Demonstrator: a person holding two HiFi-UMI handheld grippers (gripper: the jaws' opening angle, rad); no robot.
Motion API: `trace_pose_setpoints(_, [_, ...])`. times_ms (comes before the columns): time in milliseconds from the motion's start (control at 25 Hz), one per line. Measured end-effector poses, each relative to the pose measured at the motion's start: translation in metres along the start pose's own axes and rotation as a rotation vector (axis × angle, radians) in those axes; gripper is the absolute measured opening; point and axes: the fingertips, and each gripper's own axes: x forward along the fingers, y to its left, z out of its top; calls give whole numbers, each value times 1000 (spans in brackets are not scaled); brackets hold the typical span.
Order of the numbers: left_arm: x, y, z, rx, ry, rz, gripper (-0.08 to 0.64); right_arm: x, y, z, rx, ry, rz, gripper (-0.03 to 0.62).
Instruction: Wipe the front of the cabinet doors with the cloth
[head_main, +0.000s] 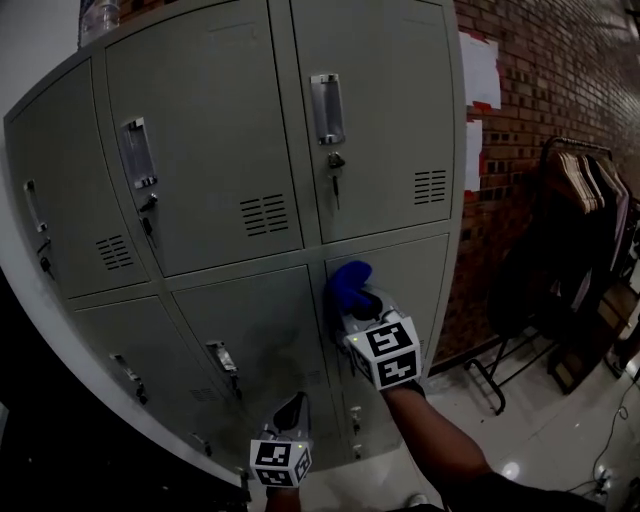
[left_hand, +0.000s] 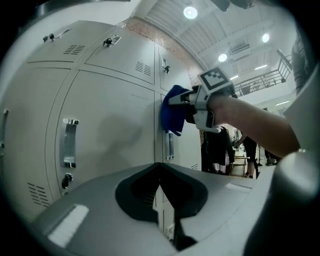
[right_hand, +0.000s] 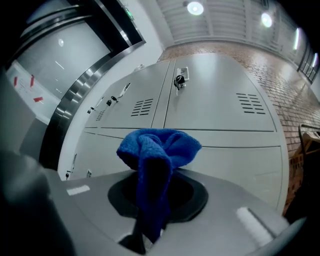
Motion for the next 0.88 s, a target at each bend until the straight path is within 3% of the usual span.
trace_pose_setpoints(320, [5, -20, -19, -34, 24, -50, 12, 13, -4, 3, -92, 20, 28, 57])
trace_pose_setpoints(560, [11, -25, -14, -40, 22, -64, 14, 10, -12, 1, -77, 20, 57, 56])
trace_pose_setpoints(880, [23, -21, -14, -54, 23, -26, 13, -8, -72, -6, -78, 46, 18, 55])
